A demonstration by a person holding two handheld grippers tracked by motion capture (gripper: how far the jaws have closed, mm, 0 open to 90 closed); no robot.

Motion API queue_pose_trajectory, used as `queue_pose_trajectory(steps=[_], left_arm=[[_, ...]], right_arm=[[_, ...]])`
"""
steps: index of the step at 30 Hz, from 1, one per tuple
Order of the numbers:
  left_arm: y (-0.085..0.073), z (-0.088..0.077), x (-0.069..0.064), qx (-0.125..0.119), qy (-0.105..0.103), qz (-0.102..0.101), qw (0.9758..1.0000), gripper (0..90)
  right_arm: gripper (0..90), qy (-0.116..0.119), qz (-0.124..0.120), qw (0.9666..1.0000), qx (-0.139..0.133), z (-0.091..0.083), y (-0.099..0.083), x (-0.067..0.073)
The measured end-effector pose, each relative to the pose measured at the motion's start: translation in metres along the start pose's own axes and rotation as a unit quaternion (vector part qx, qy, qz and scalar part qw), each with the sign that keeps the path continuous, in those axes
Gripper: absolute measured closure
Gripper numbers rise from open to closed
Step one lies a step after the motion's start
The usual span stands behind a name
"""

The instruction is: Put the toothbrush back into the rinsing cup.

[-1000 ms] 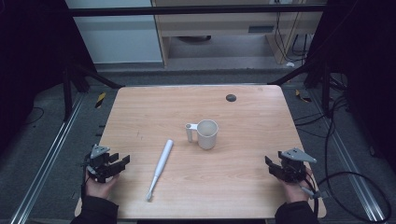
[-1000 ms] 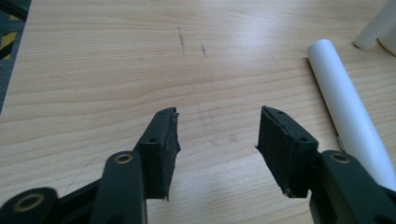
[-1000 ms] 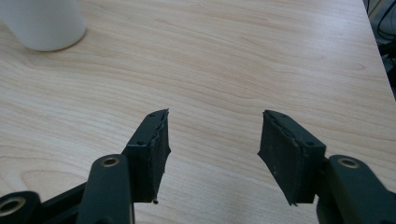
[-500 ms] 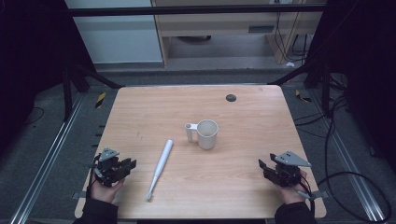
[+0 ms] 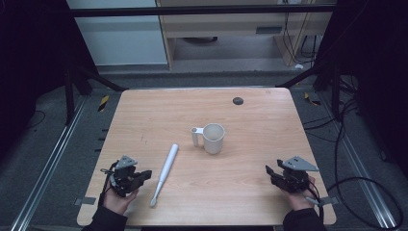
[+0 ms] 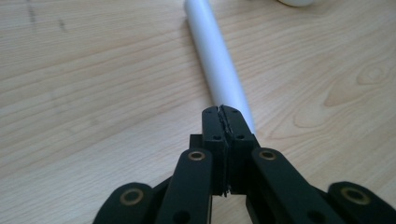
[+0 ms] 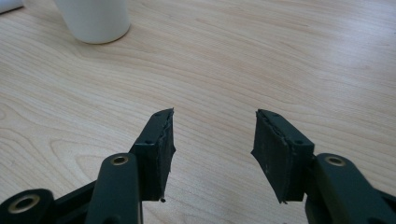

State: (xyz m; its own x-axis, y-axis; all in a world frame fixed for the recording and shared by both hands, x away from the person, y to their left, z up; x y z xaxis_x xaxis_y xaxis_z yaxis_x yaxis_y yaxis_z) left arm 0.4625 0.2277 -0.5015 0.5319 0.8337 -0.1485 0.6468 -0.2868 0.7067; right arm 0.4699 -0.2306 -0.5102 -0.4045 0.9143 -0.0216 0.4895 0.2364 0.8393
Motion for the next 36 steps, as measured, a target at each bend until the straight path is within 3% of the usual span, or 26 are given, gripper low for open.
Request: queue_pose_trajectory(steps=[8, 14, 22, 36], left_arm=[[-0.001, 0.009, -0.021, 0.024, -0.025, 0.026, 0.9991, 88.9], [-0.006, 0.018, -0.032, 0.050, -0.038, 0.046, 0.9970, 88.9], [-0.011, 0.024, -0.033, 0.076, -0.039, 0.053, 0.9949, 88.8], [-0.014, 0.024, -0.023, 0.089, -0.019, 0.042, 0.9949, 88.9]], right_arm=[[45.8, 0.003, -0.002, 1.0000, 0.003, 0.002, -0.001, 0.000], [44.4, 0.003, 0.002, 1.0000, 0.003, 0.002, -0.002, -0.001], [43.6, 0.004, 0.001, 1.0000, 0.007, 0.003, -0.002, -0.001], [42.7, 0.003, 0.001, 1.0000, 0.008, 0.004, -0.003, -0.001]])
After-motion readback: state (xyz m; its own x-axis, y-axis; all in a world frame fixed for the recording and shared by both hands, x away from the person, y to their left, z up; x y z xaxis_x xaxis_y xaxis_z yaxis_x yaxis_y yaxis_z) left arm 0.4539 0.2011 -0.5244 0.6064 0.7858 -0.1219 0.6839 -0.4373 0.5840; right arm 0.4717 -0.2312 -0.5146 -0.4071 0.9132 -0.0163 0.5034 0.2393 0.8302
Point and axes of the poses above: each handheld gripper's, and its own axes: z roughly forward along the jaws, y roughly out of its top, x roughly to its left, the point moved 6 cm from there along z, roughly forward along the jaws, and after that the axes turned 1 degree about z, right-handed, at the moved point
